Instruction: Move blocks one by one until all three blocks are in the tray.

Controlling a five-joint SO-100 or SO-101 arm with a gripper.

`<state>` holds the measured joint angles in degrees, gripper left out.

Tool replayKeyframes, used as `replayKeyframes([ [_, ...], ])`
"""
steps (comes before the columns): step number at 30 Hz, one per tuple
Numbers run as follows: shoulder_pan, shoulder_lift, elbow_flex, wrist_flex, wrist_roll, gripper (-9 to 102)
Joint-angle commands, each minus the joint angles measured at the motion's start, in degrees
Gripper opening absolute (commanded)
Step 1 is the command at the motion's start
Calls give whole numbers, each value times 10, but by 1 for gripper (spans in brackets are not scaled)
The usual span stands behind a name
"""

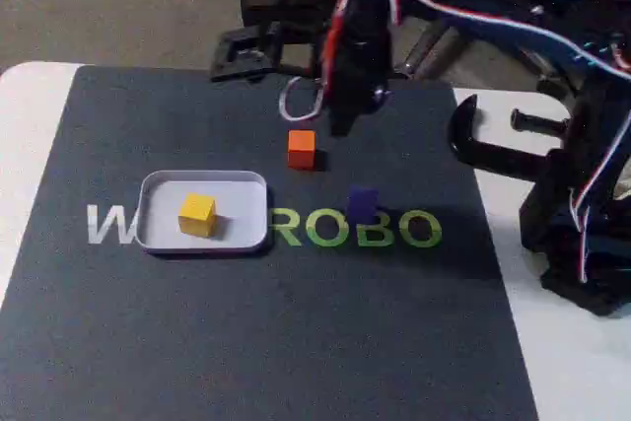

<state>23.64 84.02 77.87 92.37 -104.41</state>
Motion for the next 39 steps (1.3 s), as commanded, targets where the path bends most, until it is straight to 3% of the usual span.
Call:
replayKeyframes([
  [1,24,149,172,-82,-61,-8],
  [5,47,268,355,-206,-98,-8],
  [19,21,24,158,-182,-5,-8],
  [27,39,62,192,-149,-75,-8],
  [35,61,187,324,-134,-203,-8],
  [39,49,200,349,-140,-208,-8],
])
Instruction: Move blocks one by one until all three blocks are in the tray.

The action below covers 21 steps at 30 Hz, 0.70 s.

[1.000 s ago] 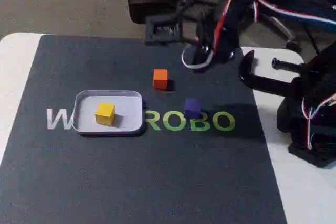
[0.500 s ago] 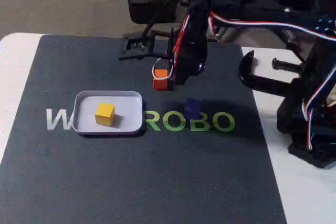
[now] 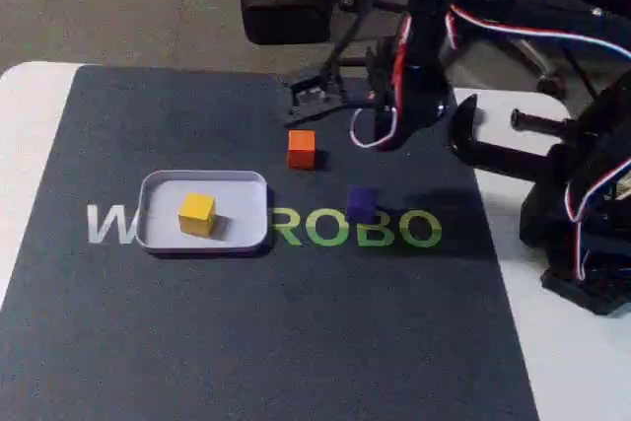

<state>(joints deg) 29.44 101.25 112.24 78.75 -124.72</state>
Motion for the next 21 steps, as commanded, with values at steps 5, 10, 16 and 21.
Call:
replayKeyframes([
  [5,-40,44,60,-59,36,-7],
  [10,-48,65,118,-116,47,-6],
  [16,-53,61,125,-131,63,2],
  [21,-53,56,125,-139,70,13],
])
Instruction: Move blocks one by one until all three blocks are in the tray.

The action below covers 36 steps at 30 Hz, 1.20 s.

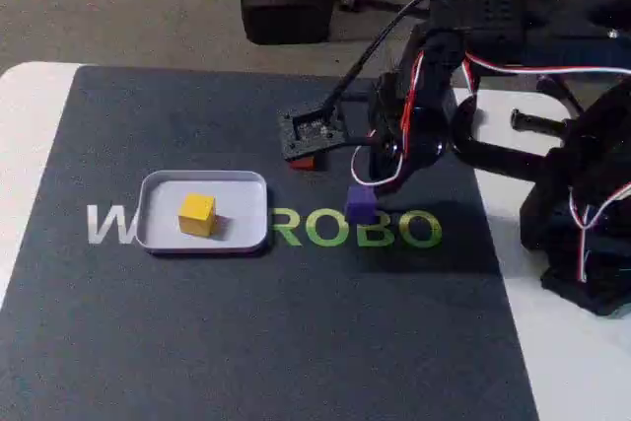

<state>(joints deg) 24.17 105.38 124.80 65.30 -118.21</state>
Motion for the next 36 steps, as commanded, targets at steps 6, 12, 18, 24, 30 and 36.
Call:
replayKeyframes([
  [6,4,-6,-4,-29,17,16],
  [12,21,-41,-7,-57,17,17],
  [18,33,-55,-8,-66,10,17],
  [24,33,-76,-8,-80,10,16],
  [30,37,-115,-8,-118,9,6],
  [36,29,-127,-22,-137,38,-8],
])
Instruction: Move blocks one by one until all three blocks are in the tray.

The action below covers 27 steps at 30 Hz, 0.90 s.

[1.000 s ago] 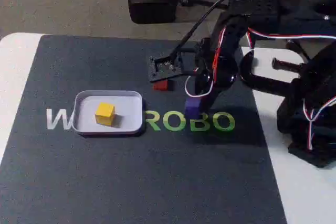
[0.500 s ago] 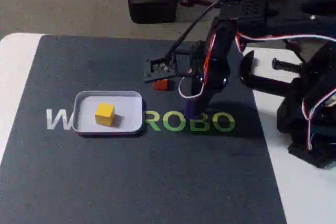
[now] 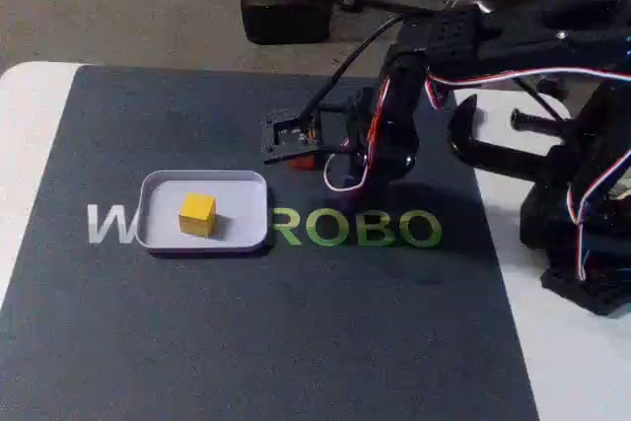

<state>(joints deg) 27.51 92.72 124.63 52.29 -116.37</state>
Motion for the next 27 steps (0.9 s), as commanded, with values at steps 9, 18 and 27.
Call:
replayKeyframes([
  [9,-87,-54,-212,39,242,-8],
  [18,-113,-262,-503,142,351,-8],
  [27,-115,-345,-606,187,356,-8],
])
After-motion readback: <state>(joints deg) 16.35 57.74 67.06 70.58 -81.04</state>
